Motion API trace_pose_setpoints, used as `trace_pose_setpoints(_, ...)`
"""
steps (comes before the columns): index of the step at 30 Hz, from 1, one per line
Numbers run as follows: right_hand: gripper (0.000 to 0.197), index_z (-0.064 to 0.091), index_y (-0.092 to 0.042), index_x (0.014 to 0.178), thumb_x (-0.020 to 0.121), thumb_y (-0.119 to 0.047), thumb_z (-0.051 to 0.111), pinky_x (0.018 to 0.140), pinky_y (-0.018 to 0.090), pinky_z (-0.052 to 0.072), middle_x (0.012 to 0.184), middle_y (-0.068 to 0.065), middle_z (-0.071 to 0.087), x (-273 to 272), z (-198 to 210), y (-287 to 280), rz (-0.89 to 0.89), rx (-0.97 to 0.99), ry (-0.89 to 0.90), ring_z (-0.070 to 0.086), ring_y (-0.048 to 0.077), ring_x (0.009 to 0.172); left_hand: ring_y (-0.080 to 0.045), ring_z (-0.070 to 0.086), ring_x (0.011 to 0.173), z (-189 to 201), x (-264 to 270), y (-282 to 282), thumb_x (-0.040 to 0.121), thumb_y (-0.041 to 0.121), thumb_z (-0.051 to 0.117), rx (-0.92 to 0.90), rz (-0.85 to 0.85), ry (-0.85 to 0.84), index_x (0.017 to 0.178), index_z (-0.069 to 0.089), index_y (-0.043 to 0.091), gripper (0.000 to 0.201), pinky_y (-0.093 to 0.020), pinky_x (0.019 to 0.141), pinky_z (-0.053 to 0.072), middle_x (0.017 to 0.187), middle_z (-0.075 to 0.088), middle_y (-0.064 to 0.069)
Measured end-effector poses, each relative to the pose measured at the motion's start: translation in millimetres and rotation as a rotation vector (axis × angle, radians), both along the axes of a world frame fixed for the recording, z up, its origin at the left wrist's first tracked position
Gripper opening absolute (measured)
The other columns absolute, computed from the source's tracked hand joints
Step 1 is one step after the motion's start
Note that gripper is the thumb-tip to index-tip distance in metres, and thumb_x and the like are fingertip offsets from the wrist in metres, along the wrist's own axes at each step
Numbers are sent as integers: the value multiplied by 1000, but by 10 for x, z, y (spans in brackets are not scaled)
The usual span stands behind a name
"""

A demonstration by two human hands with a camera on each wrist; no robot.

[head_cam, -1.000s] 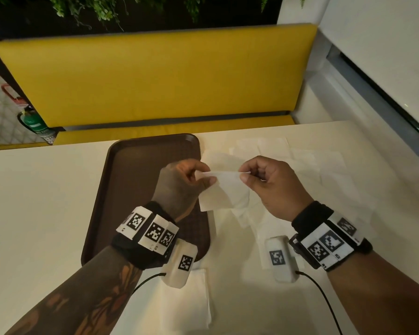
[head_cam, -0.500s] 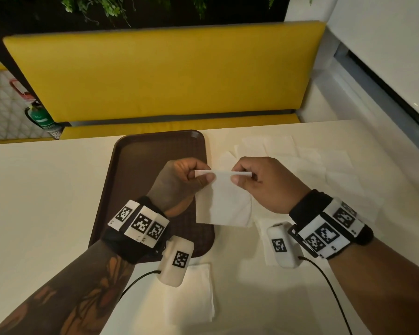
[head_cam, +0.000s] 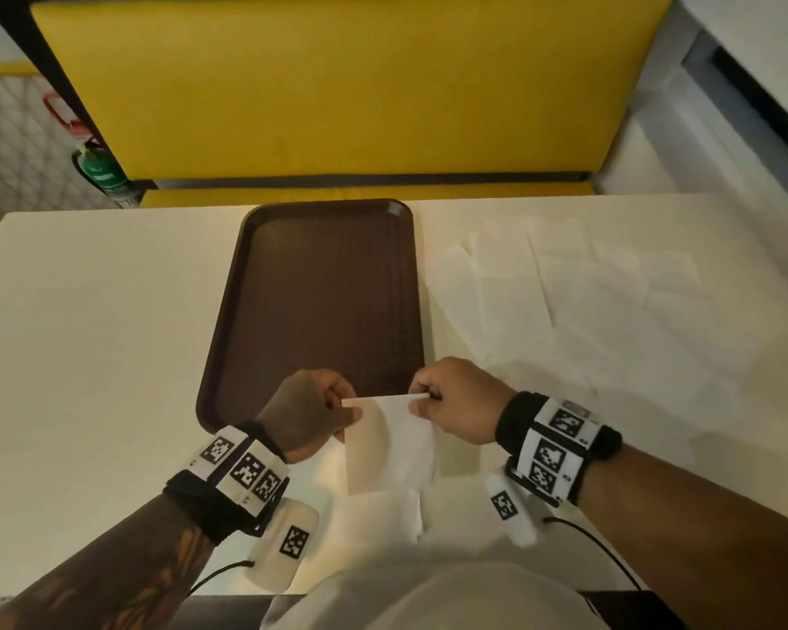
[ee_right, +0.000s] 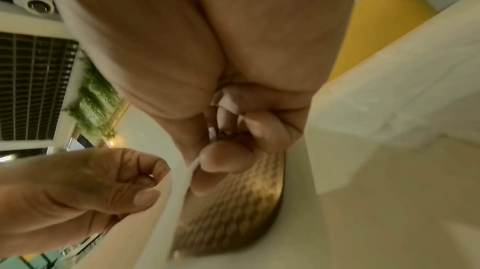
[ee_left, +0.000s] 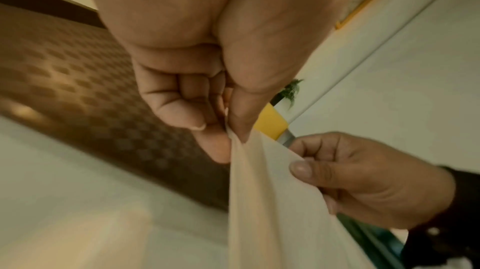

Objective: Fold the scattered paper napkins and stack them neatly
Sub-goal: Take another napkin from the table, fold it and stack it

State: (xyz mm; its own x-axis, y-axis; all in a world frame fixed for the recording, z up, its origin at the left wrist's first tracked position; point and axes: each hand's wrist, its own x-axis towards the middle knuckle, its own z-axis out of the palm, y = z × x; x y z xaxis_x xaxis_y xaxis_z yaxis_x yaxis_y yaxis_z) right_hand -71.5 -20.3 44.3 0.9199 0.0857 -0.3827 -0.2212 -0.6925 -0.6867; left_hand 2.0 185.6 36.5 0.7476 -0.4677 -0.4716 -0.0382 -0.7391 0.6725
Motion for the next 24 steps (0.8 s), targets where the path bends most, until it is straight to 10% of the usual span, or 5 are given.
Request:
trace_pose_setpoints(14,13,66,-11,88,88,-24,67,79,34,54,88,4,66,-227,-502,438,-11,-129,162,64,20,81,-15,65,66,-444,-448,243,79,21,73,184,69,-84,77,50,23,23,-28,66,56,74,64,0)
trace_pose_setpoints(18,17,58,-15,88,87,-30,65,75,36,55,83,1,62,-264,-465,479,33,-305,77,63,22,79,-8,50,61,-454,-503,217,81,27,70,238,10,-237,69,43,26,30,-20,58,40,69,54,7)
trace_pose_setpoints(24,17,57,-16,109,93,-20,55,80,39,55,98,7,67,-327,-402,522,259,-379,-90,65,28,88,-10,58,88,-435,-564,230,87,35,60,320,-169,-430,105,61,30,18,-21,75,45,107,64,9)
